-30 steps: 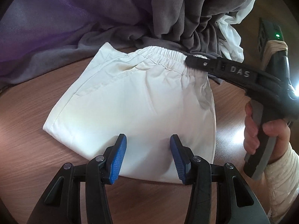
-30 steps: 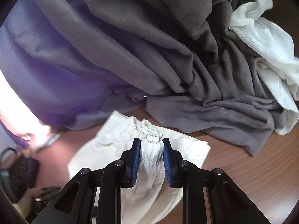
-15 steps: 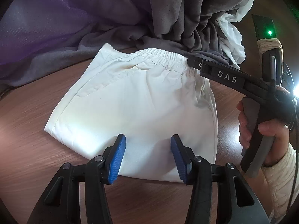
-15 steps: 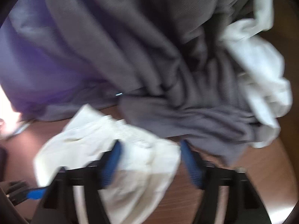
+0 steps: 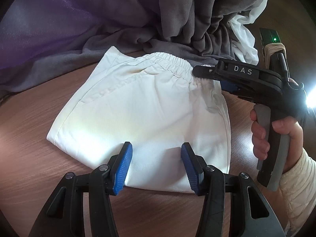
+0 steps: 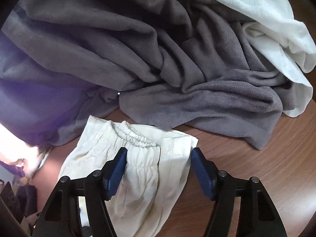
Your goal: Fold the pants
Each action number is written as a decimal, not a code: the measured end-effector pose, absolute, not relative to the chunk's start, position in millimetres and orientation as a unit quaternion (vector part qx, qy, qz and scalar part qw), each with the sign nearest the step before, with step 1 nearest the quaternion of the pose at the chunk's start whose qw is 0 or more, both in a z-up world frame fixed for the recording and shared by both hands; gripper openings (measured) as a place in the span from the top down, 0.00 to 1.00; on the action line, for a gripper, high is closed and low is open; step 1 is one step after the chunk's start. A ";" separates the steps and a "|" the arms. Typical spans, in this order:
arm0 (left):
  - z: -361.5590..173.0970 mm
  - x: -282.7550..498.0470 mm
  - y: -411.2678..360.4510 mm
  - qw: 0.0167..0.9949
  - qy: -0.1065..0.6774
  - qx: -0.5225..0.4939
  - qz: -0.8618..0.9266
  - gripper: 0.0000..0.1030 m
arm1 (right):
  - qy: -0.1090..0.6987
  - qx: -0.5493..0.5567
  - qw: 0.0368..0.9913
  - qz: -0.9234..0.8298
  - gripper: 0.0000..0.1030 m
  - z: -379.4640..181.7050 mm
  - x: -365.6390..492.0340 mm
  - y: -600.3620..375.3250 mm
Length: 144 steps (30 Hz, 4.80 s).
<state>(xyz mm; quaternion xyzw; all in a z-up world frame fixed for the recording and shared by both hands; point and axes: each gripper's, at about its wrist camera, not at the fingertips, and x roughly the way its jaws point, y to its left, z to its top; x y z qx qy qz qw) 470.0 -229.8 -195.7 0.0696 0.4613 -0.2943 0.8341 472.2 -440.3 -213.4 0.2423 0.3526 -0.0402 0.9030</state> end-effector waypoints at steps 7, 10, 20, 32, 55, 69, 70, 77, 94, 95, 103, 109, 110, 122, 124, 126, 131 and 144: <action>-168.3 463.6 -197.6 0.859 0.424 -0.009 -0.288 0.49 | 0.352 0.239 0.905 -0.017 0.68 -210.0 473.9 -430.1; -162.3 465.7 -171.2 0.872 0.420 -0.044 -0.247 0.47 | 0.350 0.230 0.908 -0.023 0.69 -207.9 473.4 -426.5; -190.6 503.5 -137.2 0.862 0.453 -0.132 -0.184 0.48 | 0.347 0.154 0.923 -0.063 0.69 -197.8 474.2 -402.5; -208.3 521.9 -133.6 0.860 0.466 -0.136 -0.159 0.48 | 0.351 0.144 0.923 -0.069 0.69 -197.1 477.6 -400.3; -221.0 528.4 -128.2 0.865 0.444 -0.169 -0.162 0.80 | 0.348 0.148 0.923 -0.071 0.69 -197.8 477.5 -399.9; -181.0 501.3 -143.0 0.902 0.389 -0.063 -0.175 0.89 | 0.323 0.115 0.937 -0.072 0.75 -177.7 458.4 -384.3; -177.7 497.9 -140.3 0.902 0.388 -0.066 -0.175 0.89 | 0.321 0.111 0.938 -0.072 0.75 -176.0 455.7 -382.5; -158.2 466.9 -123.6 0.906 0.379 -0.065 -0.175 0.89 | 0.305 0.092 0.946 -0.066 0.75 -153.3 422.5 -367.0; -108.3 347.8 -72.8 0.934 0.322 -0.056 -0.146 0.89 | 0.268 0.060 0.961 -0.025 0.75 -100.2 321.5 -306.1; -104.8 340.8 -69.1 0.936 0.317 -0.054 -0.140 0.89 | 0.265 0.056 0.962 -0.020 0.75 -97.4 315.1 -300.9; -82.4 295.5 -30.5 0.950 0.292 -0.056 -0.097 0.89 | 0.245 0.041 0.968 0.027 0.75 -80.7 279.0 -263.3; -78.5 275.3 14.5 0.955 0.280 -0.065 -0.080 0.89 | 0.238 0.028 0.969 0.055 0.75 -74.0 262.3 -224.0; -78.6 273.6 23.6 0.955 0.279 -0.066 -0.081 0.89 | 0.236 0.025 0.970 0.059 0.75 -72.7 259.8 -213.9; -73.1 275.8 147.5 0.952 0.273 -0.048 -0.127 0.89 | 0.235 0.039 0.971 0.028 0.75 -70.1 242.5 -94.6; -72.3 279.2 173.4 0.951 0.274 -0.046 -0.136 0.89 | 0.233 0.042 0.971 0.020 0.75 -70.1 242.4 -69.1; -70.7 282.4 194.8 0.950 0.277 -0.040 -0.138 0.89 | 0.230 0.046 0.972 0.013 0.75 -70.1 243.0 -47.4; -61.1 290.4 246.0 0.951 0.277 -0.012 -0.133 0.89 | 0.226 0.059 0.972 0.004 0.75 -70.3 247.5 8.1; -43.6 313.2 337.8 0.964 0.260 0.008 -0.050 0.89 | 0.222 0.072 0.970 0.076 0.75 -63.5 286.6 105.0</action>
